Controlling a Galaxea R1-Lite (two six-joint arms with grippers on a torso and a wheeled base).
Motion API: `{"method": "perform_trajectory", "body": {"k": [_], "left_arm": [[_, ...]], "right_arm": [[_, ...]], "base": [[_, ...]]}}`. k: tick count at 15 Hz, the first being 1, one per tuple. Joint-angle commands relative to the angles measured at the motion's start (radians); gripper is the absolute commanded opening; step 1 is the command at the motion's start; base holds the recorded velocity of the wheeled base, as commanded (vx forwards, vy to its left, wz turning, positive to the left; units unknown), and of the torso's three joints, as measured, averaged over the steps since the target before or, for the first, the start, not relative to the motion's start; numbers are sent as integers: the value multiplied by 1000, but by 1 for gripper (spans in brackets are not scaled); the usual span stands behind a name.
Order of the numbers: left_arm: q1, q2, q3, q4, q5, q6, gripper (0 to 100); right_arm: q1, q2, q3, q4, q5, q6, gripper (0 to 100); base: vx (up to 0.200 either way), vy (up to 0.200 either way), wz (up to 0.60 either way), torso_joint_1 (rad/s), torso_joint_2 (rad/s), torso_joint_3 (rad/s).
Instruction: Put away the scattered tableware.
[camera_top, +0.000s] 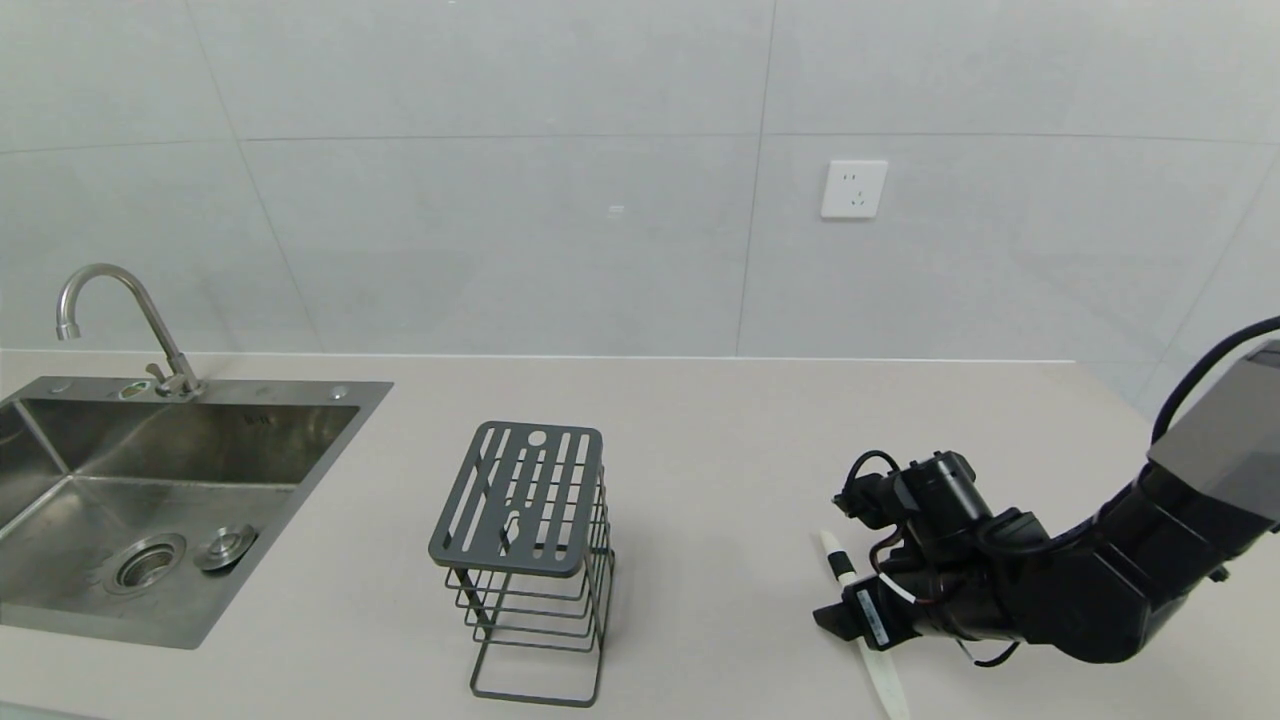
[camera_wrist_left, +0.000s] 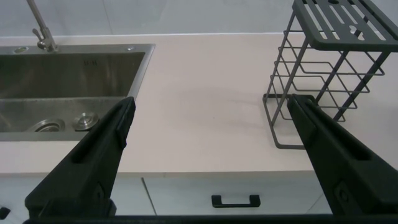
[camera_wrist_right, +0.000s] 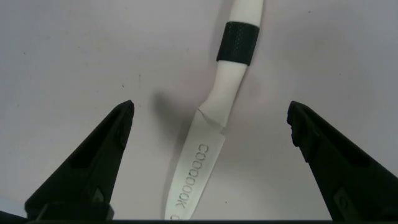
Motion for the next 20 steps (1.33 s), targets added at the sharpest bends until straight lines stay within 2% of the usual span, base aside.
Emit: {"method": "perform_trajectory", "body": {"k": [1, 14, 15, 20], "left_arm": [[0, 1, 0, 0, 0, 0, 100], [0, 1, 0, 0, 0, -1, 100], [0, 1, 0, 0, 0, -1, 100], [0, 1, 0, 0, 0, 0, 100]], "right_arm": [[0, 7, 8, -1, 0, 0, 100], [5, 65, 29, -9, 1, -2, 100], [17, 79, 31, -9, 1, 1, 0], [20, 105, 21, -10, -2, 0, 0]], "base": [[0, 0, 0, 0, 0, 0], [0, 0, 0, 0, 0, 0], [0, 0, 0, 0, 0, 0], [0, 0, 0, 0, 0, 0]]}}
